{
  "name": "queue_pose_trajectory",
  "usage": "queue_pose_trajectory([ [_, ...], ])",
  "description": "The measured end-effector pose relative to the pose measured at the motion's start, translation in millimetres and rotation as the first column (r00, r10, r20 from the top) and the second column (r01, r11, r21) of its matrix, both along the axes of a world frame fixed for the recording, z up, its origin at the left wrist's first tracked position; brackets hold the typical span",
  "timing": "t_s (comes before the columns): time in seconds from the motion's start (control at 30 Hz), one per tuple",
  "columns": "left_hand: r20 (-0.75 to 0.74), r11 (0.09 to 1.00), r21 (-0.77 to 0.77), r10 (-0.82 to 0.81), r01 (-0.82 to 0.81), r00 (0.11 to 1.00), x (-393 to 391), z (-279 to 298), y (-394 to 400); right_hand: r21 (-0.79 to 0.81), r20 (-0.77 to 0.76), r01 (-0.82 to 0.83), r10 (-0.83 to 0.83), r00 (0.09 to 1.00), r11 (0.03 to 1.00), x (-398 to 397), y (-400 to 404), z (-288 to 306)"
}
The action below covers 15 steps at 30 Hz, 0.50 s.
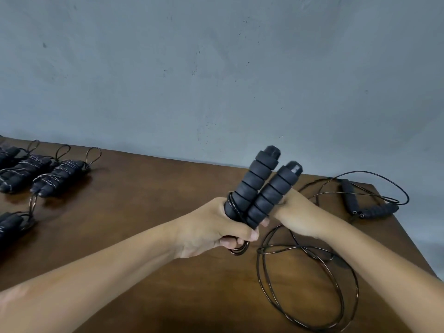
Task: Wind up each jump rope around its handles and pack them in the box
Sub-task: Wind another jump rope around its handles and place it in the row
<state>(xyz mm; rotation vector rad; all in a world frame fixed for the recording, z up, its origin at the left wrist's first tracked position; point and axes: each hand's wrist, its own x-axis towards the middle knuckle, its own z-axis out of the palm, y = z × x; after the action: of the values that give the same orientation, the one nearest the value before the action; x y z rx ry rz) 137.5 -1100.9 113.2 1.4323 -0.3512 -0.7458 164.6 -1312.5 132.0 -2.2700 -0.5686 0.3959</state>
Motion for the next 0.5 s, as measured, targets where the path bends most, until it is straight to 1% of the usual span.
queue_pose_trajectory([
  [0.07, -0.034, 0.998, -0.052, 0.038, -0.039, 0.999, -0.6, -2.2, 1.0, 0.022, -0.011, 0.018, -0.018, 1.000, 1.000, -6.8, 1.6, -0.9],
  [0.13, -0.072, 0.989, -0.088, 0.108, -0.114, 0.992, 1.9, -4.6, 1.5, 0.045, 0.000, 0.031, -0.031, 1.000, 0.999, -8.4, -0.7, -6.3],
  [0.27, -0.137, 0.960, -0.108, 0.243, -0.258, 0.960, 4.2, -7.0, 3.9, 0.026, 0.018, 0.084, -0.085, 0.996, 0.996, -17.1, -4.3, -9.7],
  [0.5, -0.126, 0.949, -0.120, 0.275, -0.290, 0.953, 8.7, -12.4, 11.1, -0.092, 0.087, 0.143, -0.135, 0.987, 0.985, -31.1, -7.2, -5.6],
])
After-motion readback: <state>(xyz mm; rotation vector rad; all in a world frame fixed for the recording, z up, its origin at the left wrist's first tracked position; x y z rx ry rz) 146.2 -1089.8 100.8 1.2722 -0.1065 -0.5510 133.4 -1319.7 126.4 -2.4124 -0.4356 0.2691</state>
